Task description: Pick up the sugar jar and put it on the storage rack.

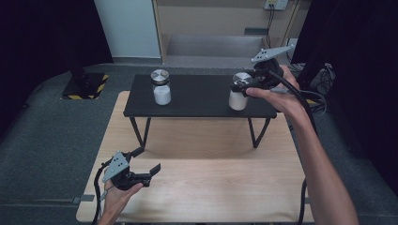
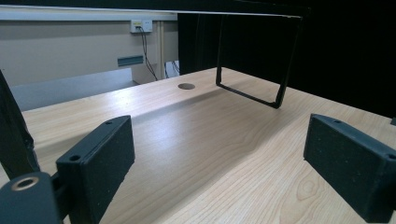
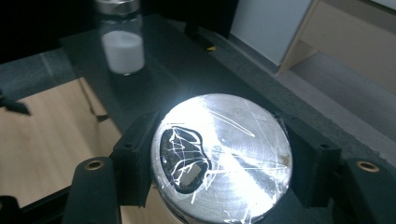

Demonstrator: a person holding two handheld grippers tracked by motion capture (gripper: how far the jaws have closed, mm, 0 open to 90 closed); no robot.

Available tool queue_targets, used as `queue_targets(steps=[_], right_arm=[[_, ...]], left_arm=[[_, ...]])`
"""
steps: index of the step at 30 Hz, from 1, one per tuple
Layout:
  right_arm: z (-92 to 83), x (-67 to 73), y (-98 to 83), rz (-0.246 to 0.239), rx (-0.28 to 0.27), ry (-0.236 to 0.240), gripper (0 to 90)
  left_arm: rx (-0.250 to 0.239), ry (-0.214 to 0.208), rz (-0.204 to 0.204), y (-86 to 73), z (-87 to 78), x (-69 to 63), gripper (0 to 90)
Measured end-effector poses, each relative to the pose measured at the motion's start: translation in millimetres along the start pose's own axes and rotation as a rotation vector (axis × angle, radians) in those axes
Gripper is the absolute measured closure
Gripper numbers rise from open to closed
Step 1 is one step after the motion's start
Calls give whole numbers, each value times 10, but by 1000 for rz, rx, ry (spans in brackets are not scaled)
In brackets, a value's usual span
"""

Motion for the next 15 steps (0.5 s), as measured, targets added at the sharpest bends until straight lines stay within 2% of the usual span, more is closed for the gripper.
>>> queue_targets(steps=[7,15], right_arm=[[70,-183,61,53,-17,-76,347],[207,-363,-5,115,-24,-153,347]], left_arm=[[1,-1,-1,-3,-4,3,72],[9,-6,-2,-9,12,11,72]])
Point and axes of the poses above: each handheld gripper's, and its own axes: z roughly forward along the jaws, y roughly out of its top, x roughly to its left, the point moved 6 cm from there along z, roughly forward along the jaws, and after that the axes turned 6 degrees about z, right-handed, at the moved point
